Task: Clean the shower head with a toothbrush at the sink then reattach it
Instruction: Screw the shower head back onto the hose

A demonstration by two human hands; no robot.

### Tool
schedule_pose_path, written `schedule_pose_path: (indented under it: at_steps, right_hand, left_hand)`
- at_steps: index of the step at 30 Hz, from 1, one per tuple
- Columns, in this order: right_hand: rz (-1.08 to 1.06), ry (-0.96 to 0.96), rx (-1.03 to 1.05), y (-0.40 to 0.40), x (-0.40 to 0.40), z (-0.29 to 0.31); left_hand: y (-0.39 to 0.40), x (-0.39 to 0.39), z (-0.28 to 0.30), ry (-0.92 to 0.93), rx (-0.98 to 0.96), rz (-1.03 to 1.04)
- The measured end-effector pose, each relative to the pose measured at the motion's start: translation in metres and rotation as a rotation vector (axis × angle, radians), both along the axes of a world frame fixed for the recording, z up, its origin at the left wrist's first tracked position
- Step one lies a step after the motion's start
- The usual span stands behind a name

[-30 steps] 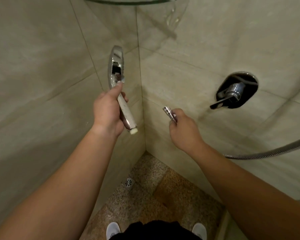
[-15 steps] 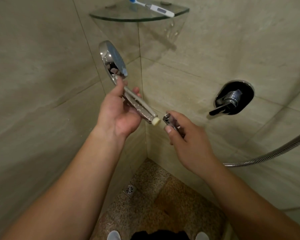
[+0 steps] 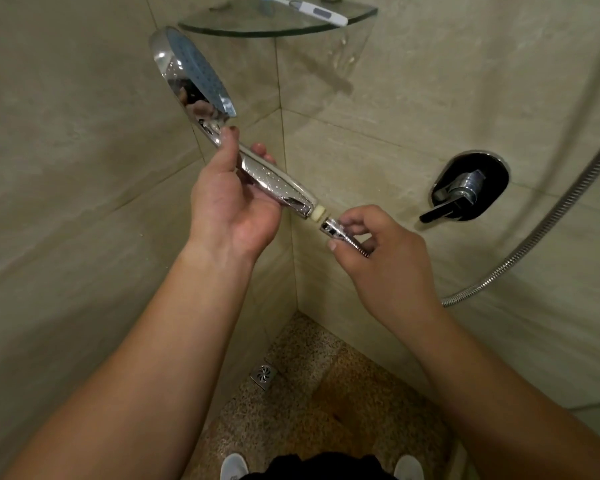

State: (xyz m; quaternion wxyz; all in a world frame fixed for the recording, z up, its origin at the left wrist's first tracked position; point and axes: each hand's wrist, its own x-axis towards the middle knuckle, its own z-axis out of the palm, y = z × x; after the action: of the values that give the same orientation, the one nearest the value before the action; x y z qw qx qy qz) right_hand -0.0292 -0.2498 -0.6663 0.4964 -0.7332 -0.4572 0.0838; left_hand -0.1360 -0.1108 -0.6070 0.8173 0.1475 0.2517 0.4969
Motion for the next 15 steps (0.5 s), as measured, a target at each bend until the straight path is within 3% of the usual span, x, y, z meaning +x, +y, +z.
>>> schedule_pose_path:
  at_steps: [10, 15]
  right_hand:
    - [-0.022, -0.072, 0.073, 0.005, -0.001, 0.014]
    - [0.01, 0.121, 0.115, 0.011, -0.001, 0.015]
  left_hand:
    - [-0.006, 0.005, 0.012, -0.031, 0.014, 0.019]
    - [-0.008, 0.006, 0.014, -0.031, 0.024, 0.026]
